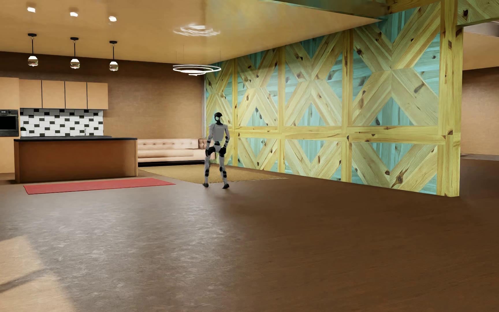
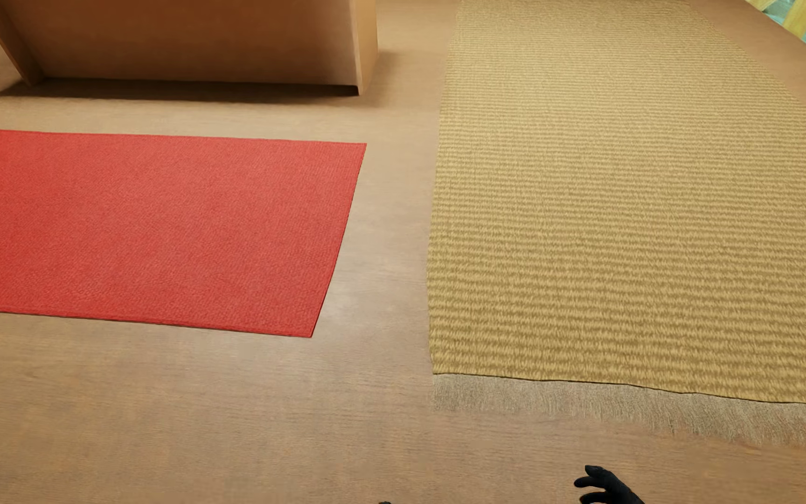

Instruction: Move forward

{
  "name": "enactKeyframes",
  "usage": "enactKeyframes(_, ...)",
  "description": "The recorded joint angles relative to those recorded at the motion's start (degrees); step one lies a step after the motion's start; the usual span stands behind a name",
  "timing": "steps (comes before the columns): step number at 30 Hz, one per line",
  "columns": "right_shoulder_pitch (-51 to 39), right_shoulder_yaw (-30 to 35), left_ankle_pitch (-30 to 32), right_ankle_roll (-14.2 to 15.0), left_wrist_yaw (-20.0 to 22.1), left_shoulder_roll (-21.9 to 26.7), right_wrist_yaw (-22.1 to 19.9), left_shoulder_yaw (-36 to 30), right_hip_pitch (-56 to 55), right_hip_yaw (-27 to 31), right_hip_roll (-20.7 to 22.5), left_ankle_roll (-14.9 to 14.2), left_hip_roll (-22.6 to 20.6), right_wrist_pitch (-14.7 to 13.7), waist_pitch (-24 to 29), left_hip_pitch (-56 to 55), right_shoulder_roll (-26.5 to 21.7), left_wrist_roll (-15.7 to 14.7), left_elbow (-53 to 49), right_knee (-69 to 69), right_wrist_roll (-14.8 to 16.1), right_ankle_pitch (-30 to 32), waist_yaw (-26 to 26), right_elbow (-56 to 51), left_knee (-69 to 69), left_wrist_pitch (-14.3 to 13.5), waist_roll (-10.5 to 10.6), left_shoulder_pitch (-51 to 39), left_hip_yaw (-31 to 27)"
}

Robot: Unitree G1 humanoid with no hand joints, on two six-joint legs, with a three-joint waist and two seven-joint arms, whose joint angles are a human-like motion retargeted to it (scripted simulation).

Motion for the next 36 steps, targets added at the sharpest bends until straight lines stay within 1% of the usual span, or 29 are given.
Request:
enactKeyframes(1,-0.40,-1.30,-4.56,0.00,0.00,-0.37,0.00,-0.14,1.46,0.00,-0.70,0.00,-0.10,0.00,-0.27,-0.18,-0.08,0.00,0.57,0.90,0.00,0.25,1.28,-0.78,0.26,0.00,-0.02,0.39,0.00)
enactKeyframes(2,-0.93,-1.45,1.31,0.00,0.00,-0.54,0.00,-1.21,2.49,0.00,-1.44,0.00,-1.24,0.00,-0.56,-2.49,-0.09,0.00,1.61,2.81,0.00,2.50,0.95,-0.45,0.49,0.00,-0.48,0.97,0.00)
enactKeyframes(3,-0.33,-2.74,10.96,0.00,0.00,-0.78,0.00,-1.99,3.19,0.00,-2.43,0.00,-3.16,0.00,-1.01,-2.54,0.29,0.00,3.21,5.14,0.00,6.82,0.99,-0.05,1.77,0.00,-0.82,1.09,0.00)
enactKeyframes(4,1.06,-2.92,17.26,0.00,0.00,-1.06,0.00,-2.11,3.62,0.00,-3.09,0.00,-4.66,0.00,-1.78,-2.78,1.02,0.00,5.57,8.68,0.00,15.25,0.46,1.81,3.80,0.00,-1.34,1.17,0.00)
enactKeyframes(5,3.02,-3.76,19.90,0.00,0.00,-1.13,0.00,-1.77,0.56,0.00,-4.80,0.00,-6.10,0.00,-3.02,-2.41,2.04,0.00,7.35,16.02,0.00,26.53,-0.10,4.65,6.87,0.00,-1.95,1.45,0.00)
enactKeyframes(6,3.83,-2.78,18.17,0.00,0.00,-1.44,0.00,-1.07,-3.90,0.00,-5.93,0.00,-7.12,0.00,-3.11,-0.12,2.43,0.00,8.61,24.36,0.00,34.68,-0.71,6.98,8.43,0.00,-1.79,0.97,0.00)
enactKeyframes(7,4.43,-1.58,15.66,0.00,0.00,-1.21,0.00,0.19,-9.79,0.00,-6.88,0.00,-8.33,0.00,-2.76,2.61,2.79,0.00,7.42,34.18,0.00,34.07,-1.23,9.47,9.25,0.00,-1.77,0.89,0.00)
enactKeyframes(9,4.78,1.74,9.24,0.00,0.00,-0.85,0.00,1.02,-19.90,0.00,-6.92,0.00,-8.88,0.00,-1.85,10.88,3.38,0.00,7.22,48.02,0.00,14.47,-5.47,14.63,8.45,0.00,-0.60,-0.75,0.00)
enactKeyframes(11,6.38,2.67,2.33,0.00,0.00,0.72,0.00,1.82,-27.36,0.00,-6.36,0.00,-7.72,0.00,-1.04,21.31,4.27,0.00,5.89,47.75,0.00,9.86,-11.29,16.15,4.19,0.00,0.33,-3.87,0.00)
enactKeyframes(12,7.65,2.47,-0.31,0.00,0.00,1.53,0.00,2.50,-30.92,0.00,-6.03,0.00,-6.47,0.00,-0.70,24.56,4.33,0.00,4.34,43.13,0.00,9.61,-14.45,14.96,3.08,0.00,1.03,-5.60,0.00)
enactKeyframes(14,10.50,2.37,-5.97,0.00,0.00,2.79,0.00,4.53,-34.97,0.00,-5.98,0.00,-4.44,0.00,-0.35,31.95,4.54,0.00,2.75,26.20,0.00,12.39,-18.99,12.59,0.59,0.00,1.72,-9.47,0.00)
enactKeyframes(15,11.31,3.98,-8.69,0.00,0.00,3.26,0.00,5.64,-35.72,0.00,-6.06,0.00,-3.95,0.00,-0.54,34.62,4.47,0.00,1.65,15.13,0.00,15.96,-20.87,11.90,-0.07,0.00,1.76,-11.32,0.00)
enactKeyframes(16,12.04,2.72,-10.83,0.00,0.00,3.51,0.00,6.85,-36.36,0.00,-5.93,0.00,-3.76,0.00,-1.41,35.93,4.78,0.00,0.83,6.53,0.00,18.96,-22.16,11.61,-0.16,0.00,1.64,-13.26,0.00)
enactKeyframes(17,12.75,3.22,-12.07,0.00,0.00,3.48,0.00,7.67,-35.79,0.00,-5.54,0.00,-2.87,0.00,-2.05,37.60,4.92,0.00,-0.38,-20.06,0.00,35.43,-23.07,13.09,-0.03,0.00,1.80,-14.78,0.00)
enactKeyframes(18,13.37,2.46,-11.34,0.00,0.00,3.43,0.00,8.40,-37.04,0.00,-5.25,0.00,-2.07,0.00,-2.06,39.18,5.33,0.00,-1.38,-4.49,0.00,28.55,-23.97,13.60,0.13,0.00,1.83,-16.15,0.00)
enactKeyframes(19,13.76,2.99,-7.70,0.00,0.00,3.12,0.00,9.89,-38.95,0.00,-4.42,0.00,-0.87,0.00,-1.79,40.70,5.47,0.00,-2.52,1.56,0.00,19.41,-24.69,14.60,0.95,0.00,2.24,-16.57,0.00)
enactKeyframes(20,14.22,4.74,-1.16,0.00,0.00,2.48,0.00,10.22,-39.55,0.00,-3.52,0.00,0.04,0.00,-2.22,40.47,5.71,0.00,-2.35,4.86,0.00,22.41,-25.86,15.96,4.80,0.00,2.39,-16.46,0.00)
enactKeyframes(21,14.93,4.66,8.47,0.00,0.00,1.31,0.00,11.09,-39.73,0.00,-2.66,0.00,0.55,0.00,-2.86,39.07,6.06,0.00,-2.25,9.25,0.00,22.48,-25.71,17.30,11.17,0.00,2.86,-14.93,0.00)
enactKeyframes(22,15.48,3.65,17.32,0.00,0.00,0.56,0.00,10.75,-37.51,0.00,-0.24,0.00,1.58,0.00,-2.96,35.97,6.35,0.00,-2.00,11.37,0.00,18.76,-24.65,17.78,18.97,0.00,3.42,-13.09,0.00)
enactKeyframes(23,15.13,4.09,20.53,0.00,0.00,0.12,0.00,9.80,-34.84,0.00,1.09,0.00,1.40,0.00,-2.83,29.99,6.32,0.00,-1.74,11.66,0.00,15.50,-23.59,17.23,30.16,0.00,3.40,-12.61,0.00)
enactKeyframes(24,14.28,5.19,18.84,0.00,0.00,-0.01,0.00,7.38,-30.80,0.00,2.30,0.00,1.17,0.00,-2.34,24.58,6.11,0.00,-0.50,10.90,0.00,13.49,-21.66,16.80,40.16,0.00,3.20,-11.99,0.00)
enactKeyframes(26,11.82,5.03,17.43,0.00,0.00,-0.35,0.00,6.51,-22.13,0.00,3.12,0.00,0.50,0.00,-1.88,14.02,5.71,0.00,1.05,7.37,0.00,11.25,-16.46,14.54,49.16,0.00,1.79,-9.49,0.00)
enactKeyframes(28,8.97,4.81,19.01,0.00,0.00,0.13,0.00,5.39,-13.07,0.00,2.27,0.00,-0.26,0.00,-0.89,6.47,4.79,0.00,3.84,3.20,0.00,9.82,-9.99,11.00,43.29,0.00,-0.23,-7.28,0.00)
enactKeyframes(31,4.13,2.95,28.67,0.00,0.00,0.47,0.00,4.92,-3.25,0.00,1.17,0.00,0.14,0.00,0.34,0.44,1.69,0.00,6.84,0.18,0.00,5.19,-3.28,3.83,17.55,0.00,-0.78,-3.44,0.00)
enactKeyframes(32,2.22,1.85,25.74,0.00,0.00,0.30,0.00,3.44,-2.13,0.00,1.03,0.00,0.10,0.00,0.06,-0.28,0.78,0.00,8.49,0.54,0.00,2.92,-1.48,2.58,8.09,0.00,-0.70,-2.96,0.00)
enactKeyframes(33,1.00,-0.09,9.60,0.00,0.00,-0.01,0.00,2.78,0.30,0.00,1.16,0.00,-0.11,0.00,-0.25,0.24,0.33,0.00,9.90,0.29,0.00,0.82,-0.56,1.51,1.72,0.00,-0.45,-1.78,0.00)
enactKeyframes(34,-0.67,-0.70,0.01,0.00,0.00,-0.03,0.00,-0.05,1.28,0.00,0.36,0.00,0.02,0.00,-0.77,0.43,0.16,0.00,12.04,0.95,0.00,0.44,1.26,1.77,-7.57,0.00,-0.84,-1.50,0.00)
enactKeyframes(35,-1.33,-1.83,-2.88,0.00,0.00,-0.32,0.00,-0.30,3.24,0.00,-0.49,0.00,-0.37,0.00,-0.64,-0.02,0.17,0.00,13.35,2.14,0.00,1.89,1.92,1.62,0.52,0.00,-0.98,-0.32,0.00)
enactKeyframes(36,-1.56,-2.62,1.86,0.00,0.00,-0.78,0.00,-0.68,4.07,0.00,-1.45,0.00,-1.71,0.00,-0.76,-1.93,0.35,0.00,14.03,4.40,0.00,5.03,2.05,1.93,0.35,0.00,-1.50,0.51,0.00)
